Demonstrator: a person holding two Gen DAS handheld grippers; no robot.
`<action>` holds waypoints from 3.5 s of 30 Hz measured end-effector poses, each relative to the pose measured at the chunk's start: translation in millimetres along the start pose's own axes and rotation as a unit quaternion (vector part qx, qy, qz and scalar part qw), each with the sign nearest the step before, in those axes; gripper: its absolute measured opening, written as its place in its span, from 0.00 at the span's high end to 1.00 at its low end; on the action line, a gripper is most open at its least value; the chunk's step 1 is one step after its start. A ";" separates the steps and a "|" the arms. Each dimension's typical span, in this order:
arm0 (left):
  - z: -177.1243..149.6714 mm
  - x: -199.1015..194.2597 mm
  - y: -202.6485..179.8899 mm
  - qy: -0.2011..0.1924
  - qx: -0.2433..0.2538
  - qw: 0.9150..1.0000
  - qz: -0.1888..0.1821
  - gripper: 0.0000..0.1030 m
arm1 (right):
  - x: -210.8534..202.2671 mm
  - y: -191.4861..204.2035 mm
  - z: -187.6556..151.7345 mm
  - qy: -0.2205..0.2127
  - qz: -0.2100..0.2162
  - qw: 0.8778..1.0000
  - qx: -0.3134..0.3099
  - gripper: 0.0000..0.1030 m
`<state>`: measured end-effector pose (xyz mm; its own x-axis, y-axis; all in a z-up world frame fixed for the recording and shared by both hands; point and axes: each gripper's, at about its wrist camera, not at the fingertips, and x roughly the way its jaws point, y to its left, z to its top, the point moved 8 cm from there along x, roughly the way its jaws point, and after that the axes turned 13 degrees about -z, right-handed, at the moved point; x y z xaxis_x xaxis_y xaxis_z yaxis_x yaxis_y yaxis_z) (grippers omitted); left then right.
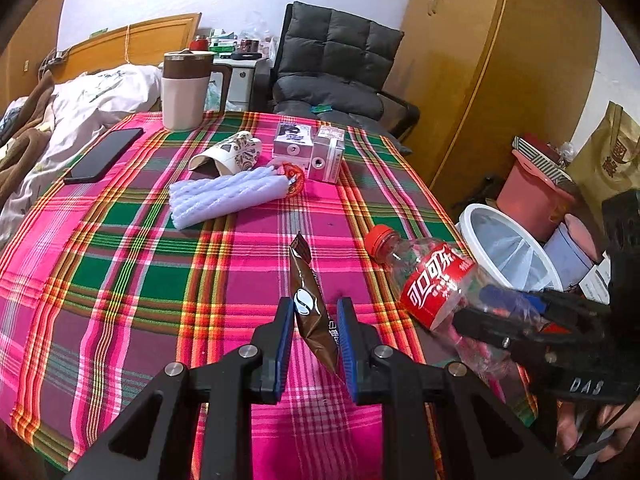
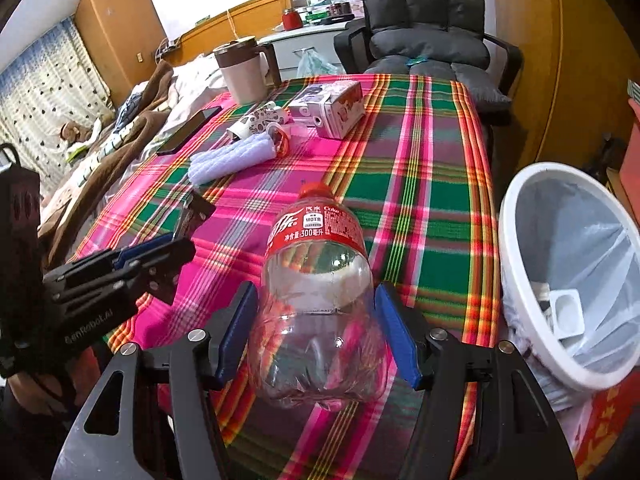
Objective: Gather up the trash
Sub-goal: 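Carry the brown wrapper and red-label bottle over the white bin with both tools, then open the right tool to drop the bottle while the left tool opens to drop the wrapper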
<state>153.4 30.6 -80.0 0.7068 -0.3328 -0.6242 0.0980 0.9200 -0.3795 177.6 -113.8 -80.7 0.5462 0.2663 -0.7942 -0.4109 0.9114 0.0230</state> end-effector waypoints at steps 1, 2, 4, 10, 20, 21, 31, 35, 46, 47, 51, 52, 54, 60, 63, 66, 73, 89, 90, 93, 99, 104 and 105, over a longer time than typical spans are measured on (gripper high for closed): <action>-0.5 -0.5 1.6 0.000 -0.002 1.000 0.000 0.78 | -0.5 0.6 -0.5 0.001 -0.001 1.000 -0.003 0.39; -0.5 -0.7 2.7 0.000 -0.003 1.000 0.001 0.78 | 1.2 1.7 1.1 0.005 -0.003 1.000 -0.008 0.39; -1.1 -1.5 4.6 0.001 -0.005 1.000 0.001 0.78 | 8.3 5.7 1.5 0.029 -0.005 0.999 -0.027 0.39; -4.0 -3.1 10.3 0.002 -0.011 1.000 -0.001 0.78 | 17.2 9.3 -4.4 0.073 0.006 0.996 -0.049 0.39; -6.5 2.8 12.4 0.009 -0.015 1.000 -0.010 0.78 | 26.4 10.0 12.0 0.069 0.005 0.997 -0.038 0.39; -6.8 2.8 12.2 0.010 -0.015 1.000 -0.010 0.78 | 28.6 10.1 12.3 0.071 0.012 0.997 -0.032 0.38; -5.9 2.7 10.3 0.010 -0.012 1.000 -0.009 0.78 | 21.6 5.5 9.3 0.056 0.038 0.998 0.007 0.39; -5.4 2.4 5.6 0.010 -0.007 1.000 -0.011 0.78 | 12.0 -0.8 4.6 0.039 0.042 0.998 0.028 0.39; 7.7 2.5 -21.5 0.006 0.019 0.999 -0.030 0.78 | -12.4 -27.9 4.1 -0.003 0.026 0.997 0.069 0.39; 9.6 3.5 -25.6 0.007 0.023 0.999 -0.032 0.78 | -13.9 -30.6 3.9 -0.006 0.023 0.997 0.072 0.39; 17.4 9.1 -45.7 0.007 0.042 0.998 -0.045 0.78 | -24.2 -48.2 4.2 -0.023 0.003 0.996 0.087 0.39; 19.5 11.8 -52.0 0.008 0.047 0.998 -0.050 0.78 | -26.1 -51.0 4.0 -0.026 -0.001 0.996 0.089 0.39; 22.2 16.5 -63.2 0.010 0.055 0.997 -0.057 0.78 | -31.3 -61.8 3.8 -0.035 -0.012 0.995 0.097 0.39; 27.9 34.7 -99.4 0.021 0.080 0.993 -0.082 0.78 | -39.9 -94.2 -1.1 -0.046 -0.040 0.990 0.123 0.39; 30.7 45.7 -117.4 0.026 0.092 0.991 -0.094 0.78 | -42.8 -110.0 -5.6 -0.048 -0.052 0.988 0.137 0.39; 33.5 56.9 -134.7 0.030 0.103 0.989 -0.105 0.78 | -46.1 -124.1 -10.4 -0.050 -0.063 0.986 0.148 0.39; 35.8 82.3 -171.4 0.044 0.121 0.983 -0.134 0.78 | -51.4 -151.8 -21.4 -0.050 -0.085 0.980 0.173 0.39; 29.9 141.7 -225.5 0.083 0.143 0.969 -0.182 0.78 | -52.4 -195.7 -40.0 -0.036 -0.123 0.971 0.201 0.39; 28.8 144.5 -226.0 0.086 0.143 0.969 -0.182 0.78 | -51.1 -197.8 -40.8 -0.033 -0.126 0.971 0.202 0.39; 25.8 154.5 -227.1 0.093 0.142 0.969 -0.182 0.78 | -47.4 -203.2 -42.5 -0.026 -0.131 0.970 0.203 0.39; 23.3 169.1 -227.4 0.101 0.140 0.968 -0.180 0.78 | -39.7 -208.6 -41.5 -0.013 -0.137 0.971 0.198 0.38; 25.7 169.0 -228.3 0.093 0.142 0.968 -0.184 0.70 | -37.8 -210.8 -39.9 -0.016 -0.145 0.970 0.194 0.38; 26.8 168.4 -228.6 0.091 0.142 0.968 -0.185 0.69 | -39.0 -211.1 -39.2 -0.020 -0.145 0.970 0.195 0.38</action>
<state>268.8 -230.2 -80.1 0.4542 -0.6584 -0.6001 0.5277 0.7416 -0.4142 214.4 -328.9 -78.4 0.6283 -0.0138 -0.7779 0.0665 0.9971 0.0361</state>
